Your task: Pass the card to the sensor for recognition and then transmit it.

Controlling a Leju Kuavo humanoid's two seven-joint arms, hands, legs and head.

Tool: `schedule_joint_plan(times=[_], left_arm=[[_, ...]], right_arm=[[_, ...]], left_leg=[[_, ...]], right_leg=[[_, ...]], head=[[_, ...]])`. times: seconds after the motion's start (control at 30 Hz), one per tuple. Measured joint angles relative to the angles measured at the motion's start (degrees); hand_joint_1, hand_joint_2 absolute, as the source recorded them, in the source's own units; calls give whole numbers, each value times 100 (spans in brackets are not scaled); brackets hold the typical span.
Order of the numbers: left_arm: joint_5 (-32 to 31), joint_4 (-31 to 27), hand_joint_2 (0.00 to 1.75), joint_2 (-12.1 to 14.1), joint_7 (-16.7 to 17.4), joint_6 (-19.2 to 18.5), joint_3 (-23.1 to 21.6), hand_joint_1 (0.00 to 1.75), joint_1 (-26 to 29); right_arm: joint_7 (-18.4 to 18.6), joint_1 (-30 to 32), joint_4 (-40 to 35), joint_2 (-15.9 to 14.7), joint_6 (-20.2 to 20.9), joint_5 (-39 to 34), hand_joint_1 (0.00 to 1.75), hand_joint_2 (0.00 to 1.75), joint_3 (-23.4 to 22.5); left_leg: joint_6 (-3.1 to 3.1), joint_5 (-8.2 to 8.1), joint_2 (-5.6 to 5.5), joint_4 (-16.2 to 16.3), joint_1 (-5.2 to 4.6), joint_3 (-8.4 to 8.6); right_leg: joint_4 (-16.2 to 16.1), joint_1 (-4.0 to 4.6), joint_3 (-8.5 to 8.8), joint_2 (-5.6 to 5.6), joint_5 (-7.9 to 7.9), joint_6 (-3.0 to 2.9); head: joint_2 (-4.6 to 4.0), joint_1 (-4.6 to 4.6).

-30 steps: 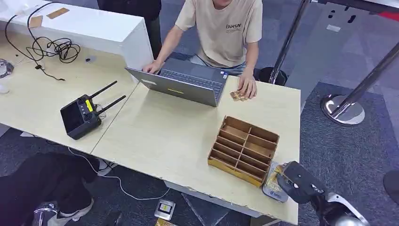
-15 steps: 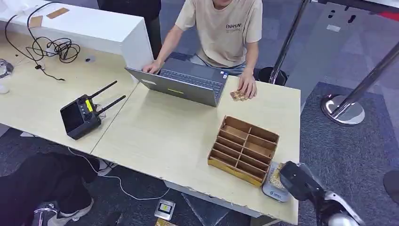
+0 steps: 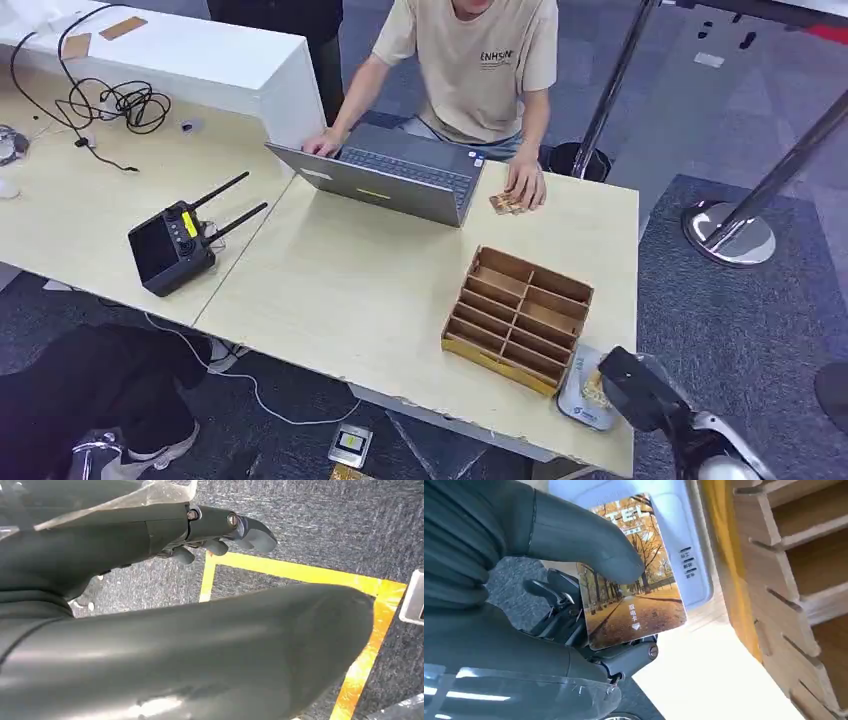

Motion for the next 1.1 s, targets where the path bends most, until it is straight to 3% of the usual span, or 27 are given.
schedule_joint_plan(times=[0.2, 0.6, 0.93, 1.1], left_arm=[[-9, 0, 0, 0, 9, -2, 0, 0, -4], [0, 0, 0, 0, 70, 20, 0, 0, -8], [-9, 0, 0, 0, 66, 37, 0, 0, -8], [-9, 0, 0, 0, 61, 37, 0, 0, -8]], right_arm=[[-229, -71, 334, 151, -246, 314, 175, 175, 52], [-120, -245, 640, 339, -752, 1065, 175, 175, 190], [-131, -262, 721, 409, -769, 1078, 175, 175, 195], [-494, -258, 741, 444, -758, 561, 175, 175, 131]], left_leg=[[0, 0, 1, 0, 0, 0], [0, 0, 2, 0, -1, 8], [0, 1, 2, 0, 0, 11], [0, 1, 3, 0, 0, 11]], right_leg=[[0, 1, 1, 0, 0, 0], [0, -1, 7, 0, 1, 0], [0, 0, 10, 0, 1, 0], [0, 0, 10, 1, 1, 0]], head=[[0, -2], [0, 0], [0, 0], [0, 0]])
